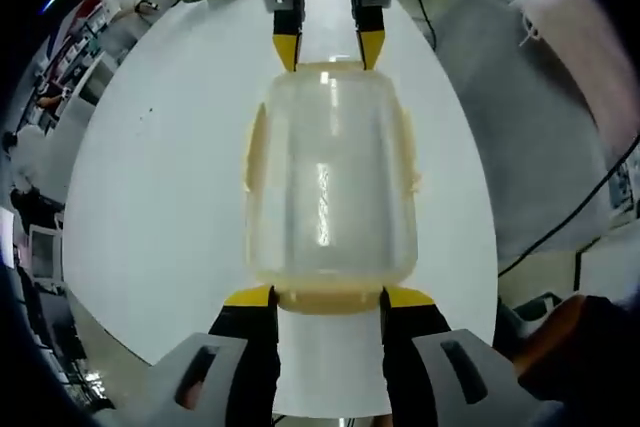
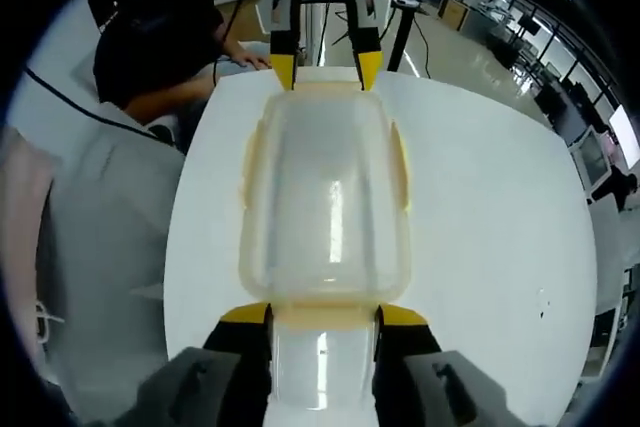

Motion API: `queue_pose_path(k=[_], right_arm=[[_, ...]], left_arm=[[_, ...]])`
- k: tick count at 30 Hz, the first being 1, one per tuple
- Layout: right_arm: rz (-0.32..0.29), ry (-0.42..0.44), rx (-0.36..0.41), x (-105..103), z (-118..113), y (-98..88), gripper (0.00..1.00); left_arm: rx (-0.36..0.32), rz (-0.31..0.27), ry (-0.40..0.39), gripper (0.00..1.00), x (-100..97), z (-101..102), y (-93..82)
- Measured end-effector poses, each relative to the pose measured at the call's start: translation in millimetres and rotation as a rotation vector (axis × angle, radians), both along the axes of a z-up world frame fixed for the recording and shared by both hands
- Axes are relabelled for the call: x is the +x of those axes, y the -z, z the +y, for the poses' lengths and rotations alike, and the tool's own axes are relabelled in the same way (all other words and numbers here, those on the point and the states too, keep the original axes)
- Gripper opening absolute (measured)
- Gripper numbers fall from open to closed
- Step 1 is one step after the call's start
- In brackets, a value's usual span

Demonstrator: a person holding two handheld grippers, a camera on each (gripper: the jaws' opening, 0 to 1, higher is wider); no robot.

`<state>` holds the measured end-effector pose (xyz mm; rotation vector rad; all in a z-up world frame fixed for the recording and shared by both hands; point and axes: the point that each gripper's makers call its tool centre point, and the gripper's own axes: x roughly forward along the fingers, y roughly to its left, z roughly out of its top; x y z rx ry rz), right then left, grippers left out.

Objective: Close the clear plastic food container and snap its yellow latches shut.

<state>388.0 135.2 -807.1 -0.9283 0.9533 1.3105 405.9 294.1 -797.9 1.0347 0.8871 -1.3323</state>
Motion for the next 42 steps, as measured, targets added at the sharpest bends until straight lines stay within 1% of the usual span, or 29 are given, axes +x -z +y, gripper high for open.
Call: queue_pose_path(k=[1, 3, 8, 17, 23, 33, 39, 42], right_arm=[[0.001, 0.005, -0.003, 0.0, -2.7, -0.1, 0.37], [0.0, 0.001, -0.021, -0.4, -10.9, -0.2, 0.37], [0.007, 0.005, -0.031, -2.0, -28.9, -0.4, 0.37], [0.026, 0.022, -0.051, -9.9, -57.1, 2.4, 0.37], [0.035, 0.02, -0.078, -13.0, -77.0, 5.6, 0.37], [0.037, 0.036, -0.087, -14.6, -97.5, 6.1, 0.37], [0.055, 0.042, -0.095, -19.2, -110.6, 8.1, 0.37], [0.053, 0.041, -0.108, -18.4, -116.3, 9.1, 0.37]], left_arm=[[-0.005, -0.006, 0.004, 0.37, 0.9, -3.9, -0.1], [-0.017, 0.004, 0.002, 0.37, 0.3, -11.8, 0.2], [-0.036, 0.013, 0.0, 0.37, -1.8, -29.5, 0.1], [-0.036, 0.028, 0.027, 0.37, -5.9, -58.4, 5.6], [-0.062, 0.031, 0.034, 0.37, -9.1, -77.0, 2.5], [-0.076, 0.02, 0.042, 0.37, -8.4, -98.4, -1.1], [-0.081, 0.029, 0.054, 0.37, -11.6, -111.4, 3.4], [-0.088, 0.031, 0.053, 0.37, -10.7, -117.3, 4.8]])
